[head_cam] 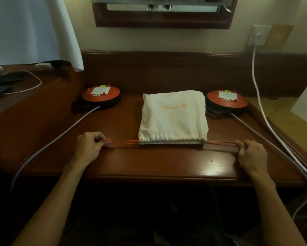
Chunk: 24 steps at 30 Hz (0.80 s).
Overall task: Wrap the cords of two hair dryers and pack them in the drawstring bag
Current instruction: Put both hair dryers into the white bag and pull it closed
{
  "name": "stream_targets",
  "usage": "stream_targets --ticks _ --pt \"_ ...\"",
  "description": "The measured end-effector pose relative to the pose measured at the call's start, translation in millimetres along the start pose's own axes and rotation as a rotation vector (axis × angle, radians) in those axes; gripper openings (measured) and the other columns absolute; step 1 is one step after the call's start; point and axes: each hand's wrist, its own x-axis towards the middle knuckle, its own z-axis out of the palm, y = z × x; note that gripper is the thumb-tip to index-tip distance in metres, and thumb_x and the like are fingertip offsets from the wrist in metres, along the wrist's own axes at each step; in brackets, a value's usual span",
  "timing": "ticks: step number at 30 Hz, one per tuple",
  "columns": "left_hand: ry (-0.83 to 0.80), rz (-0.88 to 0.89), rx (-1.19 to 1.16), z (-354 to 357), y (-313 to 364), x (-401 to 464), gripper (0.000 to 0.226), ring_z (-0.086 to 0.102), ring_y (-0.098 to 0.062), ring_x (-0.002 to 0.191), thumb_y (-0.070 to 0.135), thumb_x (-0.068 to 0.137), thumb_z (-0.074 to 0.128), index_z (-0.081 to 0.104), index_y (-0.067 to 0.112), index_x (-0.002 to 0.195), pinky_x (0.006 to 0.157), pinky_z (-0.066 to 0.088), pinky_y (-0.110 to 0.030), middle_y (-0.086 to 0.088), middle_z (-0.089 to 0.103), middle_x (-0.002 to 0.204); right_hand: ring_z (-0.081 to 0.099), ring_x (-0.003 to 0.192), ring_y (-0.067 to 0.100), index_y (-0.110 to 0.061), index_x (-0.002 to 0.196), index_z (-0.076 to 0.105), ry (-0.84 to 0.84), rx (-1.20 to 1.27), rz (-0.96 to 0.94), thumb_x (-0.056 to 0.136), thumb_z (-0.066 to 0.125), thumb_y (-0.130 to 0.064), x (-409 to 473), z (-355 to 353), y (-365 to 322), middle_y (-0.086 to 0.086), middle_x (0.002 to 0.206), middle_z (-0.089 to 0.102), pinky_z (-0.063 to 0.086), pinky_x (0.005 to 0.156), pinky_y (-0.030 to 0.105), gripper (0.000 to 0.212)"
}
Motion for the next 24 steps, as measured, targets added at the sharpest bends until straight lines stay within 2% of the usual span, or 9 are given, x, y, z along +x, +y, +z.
stream_targets --ticks 3,5,8,11,15,17,19,21,24 --pt "-0.297 -0.127 0.078 -17.8 10.0 16.5 0.017 0.063 -0.017 0.106 0.026 0.075 0.089 0.075 0.029 0.085 0.090 0.049 -0.038 0.007 0.069 0.096 0.049 0.112 0.043 -0.003 0.101 0.070 0.009 -0.186 0.071 0.097 0.063 -0.027 -5.4 0.6 -12.7 0.026 0.115 0.058 0.038 0.098 0.054 0.025" --pt "-0.524 -0.115 -0.008 -33.1 23.7 21.4 0.042 0.061 -0.015 0.115 0.022 0.072 0.091 0.073 0.028 0.110 0.099 0.049 -0.041 0.005 0.067 0.117 0.044 0.121 0.037 -0.013 0.117 0.070 0.034 -0.168 -0.032 0.092 0.069 -0.030 -12.3 -1.3 -27.6 0.018 0.124 0.056 0.031 0.104 0.049 0.031" --pt "-0.448 0.090 -0.179 -22.0 62.6 13.8 0.064 0.055 -0.012 0.128 0.028 0.073 0.090 0.064 0.030 0.131 0.107 0.046 -0.041 0.008 0.058 0.139 0.041 0.129 0.029 -0.019 0.132 0.063 -0.086 0.002 -0.191 0.093 0.065 -0.045 -21.7 6.5 -59.0 0.009 0.132 0.057 0.025 0.102 0.036 0.046" --pt "-0.363 0.093 -0.020 33.7 93.3 -3.0 0.072 0.053 -0.018 0.127 0.039 0.080 0.084 0.052 0.023 0.142 0.103 0.045 -0.036 0.003 0.055 0.137 0.045 0.115 0.026 -0.018 0.114 0.065 -0.258 -0.151 -0.245 0.093 0.058 -0.059 -26.4 29.7 -76.5 0.006 0.115 0.055 0.035 0.100 0.042 0.046" --pt "-0.146 0.109 0.148 83.2 96.7 -13.5 0.039 0.054 -0.028 0.113 0.029 0.093 0.072 0.059 0.006 0.122 0.086 0.046 -0.034 -0.011 0.059 0.120 0.056 0.079 0.025 -0.009 0.081 0.060 -0.216 0.017 -0.257 0.098 0.061 -0.034 -24.1 39.5 -81.3 0.008 0.085 0.066 0.051 0.077 0.046 0.030" --pt "-0.089 0.102 0.115 82.4 99.0 -9.4 0.026 0.059 -0.026 0.094 0.022 0.094 0.071 0.062 0.003 0.110 0.065 0.041 -0.025 -0.014 0.064 0.110 0.060 0.068 0.026 -0.009 0.079 0.059 -0.253 0.100 -0.232 0.099 0.061 -0.029 -20.8 32.8 -86.2 0.006 0.075 0.066 0.054 0.067 0.046 0.029" --pt "-0.097 0.072 0.066 75.1 101.8 1.1 0.024 0.059 -0.020 0.084 0.018 0.092 0.074 0.062 0.004 0.107 0.058 0.043 -0.024 -0.011 0.065 0.105 0.062 0.064 0.022 -0.013 0.077 0.060 -0.272 0.119 -0.229 0.098 0.063 -0.029 -11.3 21.2 -92.2 0.001 0.071 0.064 0.057 0.063 0.043 0.027" --pt "-0.154 0.080 0.100 61.9 107.3 14.3 0.026 0.063 -0.019 0.084 0.025 0.090 0.077 0.062 0.012 0.107 0.068 0.057 -0.036 -0.008 0.064 0.106 0.063 0.066 0.019 -0.016 0.080 0.064 -0.287 0.064 -0.268 0.097 0.064 -0.032 5.0 5.3 -100.8 0.000 0.074 0.065 0.058 0.065 0.043 0.023" --pt "-0.183 0.163 0.150 32.6 129.6 41.0 0.034 0.063 -0.019 0.088 0.038 0.084 0.079 0.064 0.019 0.108 0.079 0.059 -0.043 -0.004 0.062 0.105 0.065 0.076 0.018 -0.019 0.093 0.070 -0.412 -0.121 -0.397 0.095 0.065 -0.037 34.7 -23.3 -126.1 0.001 0.088 0.067 0.060 0.071 0.044 0.019"
